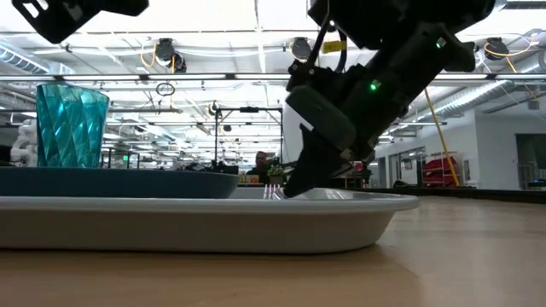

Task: Pick and place plate/cup/fork/spoon on tray
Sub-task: Adjust the yellow spoon on the gray tray

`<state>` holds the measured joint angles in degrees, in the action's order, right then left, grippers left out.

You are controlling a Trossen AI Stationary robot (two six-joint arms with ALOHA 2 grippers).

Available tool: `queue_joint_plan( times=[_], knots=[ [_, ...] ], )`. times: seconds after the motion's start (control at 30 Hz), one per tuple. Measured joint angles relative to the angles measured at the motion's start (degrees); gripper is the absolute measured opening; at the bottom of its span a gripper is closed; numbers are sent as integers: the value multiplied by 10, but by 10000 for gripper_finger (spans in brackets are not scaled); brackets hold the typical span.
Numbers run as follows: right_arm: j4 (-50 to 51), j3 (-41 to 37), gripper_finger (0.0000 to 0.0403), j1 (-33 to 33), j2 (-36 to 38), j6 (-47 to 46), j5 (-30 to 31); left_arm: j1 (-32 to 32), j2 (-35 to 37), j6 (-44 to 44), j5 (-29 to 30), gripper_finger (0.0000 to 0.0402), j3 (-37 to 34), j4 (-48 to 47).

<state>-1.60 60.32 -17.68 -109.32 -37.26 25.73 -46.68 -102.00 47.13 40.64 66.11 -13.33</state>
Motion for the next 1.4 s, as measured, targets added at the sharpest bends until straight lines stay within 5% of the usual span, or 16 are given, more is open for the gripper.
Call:
queue_joint_plan(
  times=[0.57,0.83,1.23,1.4],
  knots=[
    [1,-7,0,14,0,35,-4,70,25,-11,-45,19,0,31],
    [1,-7,0,15,0,37,-7,126,60,-89,-62,19,0,46],
    [-1,-7,0,15,0,52,-41,132,76,-140,-65,19,0,40],
    [-5,-6,0,15,2,65,-107,132,76,-164,-63,19,0,41]
  ],
)
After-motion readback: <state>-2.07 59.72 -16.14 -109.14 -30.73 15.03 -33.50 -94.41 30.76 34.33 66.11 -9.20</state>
